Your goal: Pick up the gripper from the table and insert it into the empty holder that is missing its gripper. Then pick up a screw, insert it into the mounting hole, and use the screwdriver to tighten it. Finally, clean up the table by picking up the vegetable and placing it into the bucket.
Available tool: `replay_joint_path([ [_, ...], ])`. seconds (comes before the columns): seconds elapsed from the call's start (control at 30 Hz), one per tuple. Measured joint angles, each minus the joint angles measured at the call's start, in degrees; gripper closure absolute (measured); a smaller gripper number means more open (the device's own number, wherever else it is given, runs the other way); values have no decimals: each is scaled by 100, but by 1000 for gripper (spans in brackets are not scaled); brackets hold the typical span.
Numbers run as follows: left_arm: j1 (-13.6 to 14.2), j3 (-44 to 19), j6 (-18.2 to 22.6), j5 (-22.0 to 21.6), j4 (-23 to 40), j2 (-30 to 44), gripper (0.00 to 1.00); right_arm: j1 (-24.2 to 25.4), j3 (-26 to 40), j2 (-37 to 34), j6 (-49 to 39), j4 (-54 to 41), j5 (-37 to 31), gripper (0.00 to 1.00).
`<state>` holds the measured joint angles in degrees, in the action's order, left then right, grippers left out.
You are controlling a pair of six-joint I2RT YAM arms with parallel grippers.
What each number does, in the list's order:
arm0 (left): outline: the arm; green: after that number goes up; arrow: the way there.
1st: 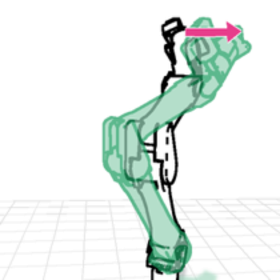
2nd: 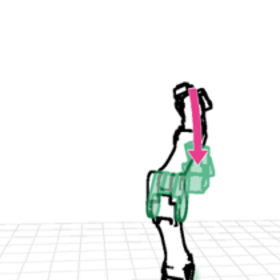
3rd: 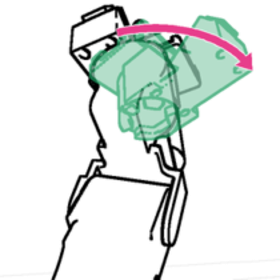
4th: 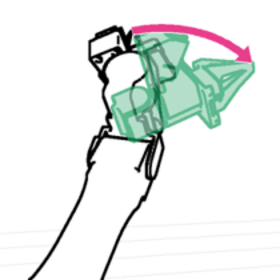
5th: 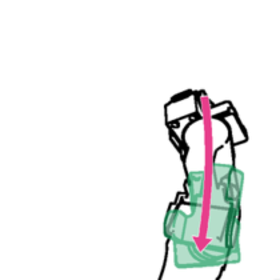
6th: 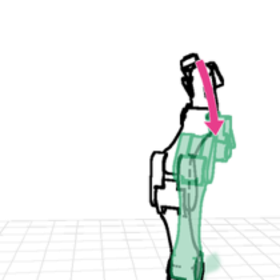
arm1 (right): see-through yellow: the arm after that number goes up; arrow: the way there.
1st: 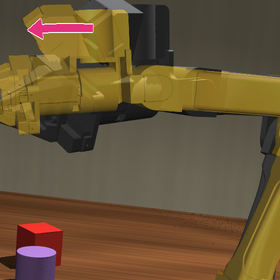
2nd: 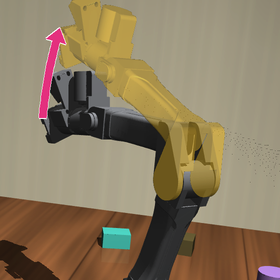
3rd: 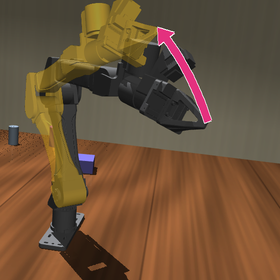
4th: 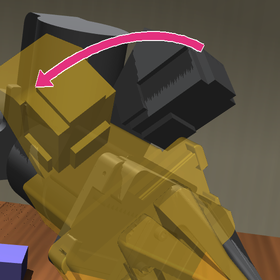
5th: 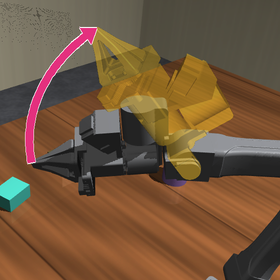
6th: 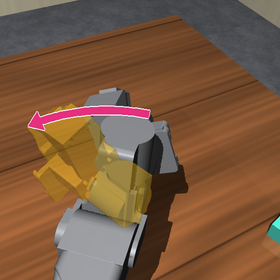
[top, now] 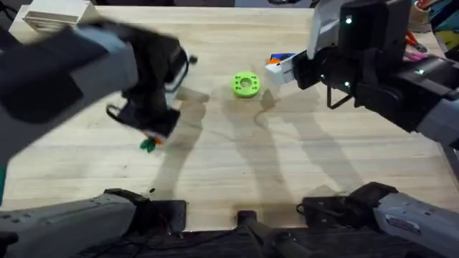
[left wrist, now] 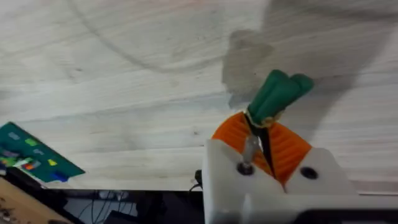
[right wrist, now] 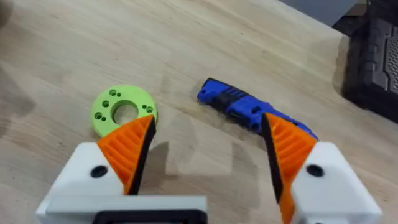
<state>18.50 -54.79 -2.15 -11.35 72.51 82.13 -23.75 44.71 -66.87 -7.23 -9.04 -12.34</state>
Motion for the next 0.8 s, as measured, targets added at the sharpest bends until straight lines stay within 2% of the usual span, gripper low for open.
replay_joint_path([
  [0.17, 2, -1331, -2, 0, 449, 0, 983, 0, 0, 0, -2, -2, 0, 15],
  [0.33, -5, -2269, 0, -1, 43, -11, 983, 0, 0, 0, -2, 1, 0, 15],
  [0.37, -101, -2437, 0, 0, -484, -13, 983, 0, 0, 0, -2, 1, 0, 14],
  [0.43, -260, -2445, -8, 2, -689, -11, 983, 0, 0, 0, -2, -2, 0, 15],
  [0.57, -854, -2443, -288, -2, -1269, -11, 983, 0, 0, 0, -2, 1, 0, 15],
  [0.7, -1529, -2445, -921, -12, -1840, 23, 983, 0, 0, 0, -2, 1, 1, 15],
  [0.8, -1783, -2445, -1589, -19, -1985, 166, 983, 0, 0, 0, -2, 1, 1, 15],
])
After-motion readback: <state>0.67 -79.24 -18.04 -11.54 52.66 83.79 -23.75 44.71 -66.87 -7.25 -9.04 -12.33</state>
